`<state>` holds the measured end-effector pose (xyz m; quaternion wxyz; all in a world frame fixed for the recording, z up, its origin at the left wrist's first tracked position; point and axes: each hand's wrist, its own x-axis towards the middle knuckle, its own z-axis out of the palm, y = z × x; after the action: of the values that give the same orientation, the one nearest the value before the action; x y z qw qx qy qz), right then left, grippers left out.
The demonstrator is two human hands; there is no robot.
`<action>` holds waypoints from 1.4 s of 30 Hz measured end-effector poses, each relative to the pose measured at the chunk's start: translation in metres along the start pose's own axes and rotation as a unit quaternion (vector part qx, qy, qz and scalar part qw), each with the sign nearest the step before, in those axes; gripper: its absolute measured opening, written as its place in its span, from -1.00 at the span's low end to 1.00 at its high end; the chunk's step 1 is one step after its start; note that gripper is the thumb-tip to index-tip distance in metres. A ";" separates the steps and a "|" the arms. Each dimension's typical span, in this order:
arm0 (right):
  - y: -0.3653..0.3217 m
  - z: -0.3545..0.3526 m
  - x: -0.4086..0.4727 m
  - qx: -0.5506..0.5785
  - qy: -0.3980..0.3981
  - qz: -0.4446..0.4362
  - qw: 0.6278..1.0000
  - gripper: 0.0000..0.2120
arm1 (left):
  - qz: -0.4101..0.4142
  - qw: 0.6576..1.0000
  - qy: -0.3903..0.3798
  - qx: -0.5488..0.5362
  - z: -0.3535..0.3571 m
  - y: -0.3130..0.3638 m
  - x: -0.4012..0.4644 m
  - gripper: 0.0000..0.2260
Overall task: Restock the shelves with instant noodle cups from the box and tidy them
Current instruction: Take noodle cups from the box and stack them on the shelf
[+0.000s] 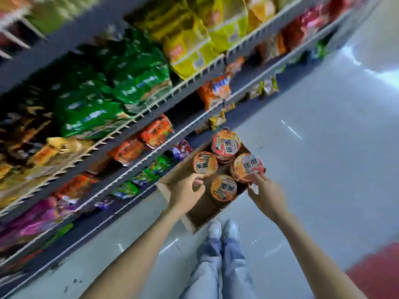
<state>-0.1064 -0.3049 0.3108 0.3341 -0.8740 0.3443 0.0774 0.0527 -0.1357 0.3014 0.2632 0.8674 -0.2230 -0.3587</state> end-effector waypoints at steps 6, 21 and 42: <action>0.079 0.088 0.067 0.017 0.010 0.085 0.996 -0.60 | -0.071 0.995 0.010 -0.073 0.070 -0.043 0.103 -0.77; 0.232 0.198 0.243 -0.032 -0.039 0.208 0.977 0.02 | -0.241 0.948 -0.022 -0.208 0.222 -0.127 0.315 -0.27; 0.227 0.121 0.210 0.369 -0.041 0.131 0.919 -0.49 | -0.159 0.966 0.069 -0.194 0.183 -0.096 0.313 -0.32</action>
<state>-0.0855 -0.4657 0.0213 0.6341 -0.6315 0.4455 0.0239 0.1375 -0.2970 -0.0261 0.3802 0.8468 0.0104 -0.3718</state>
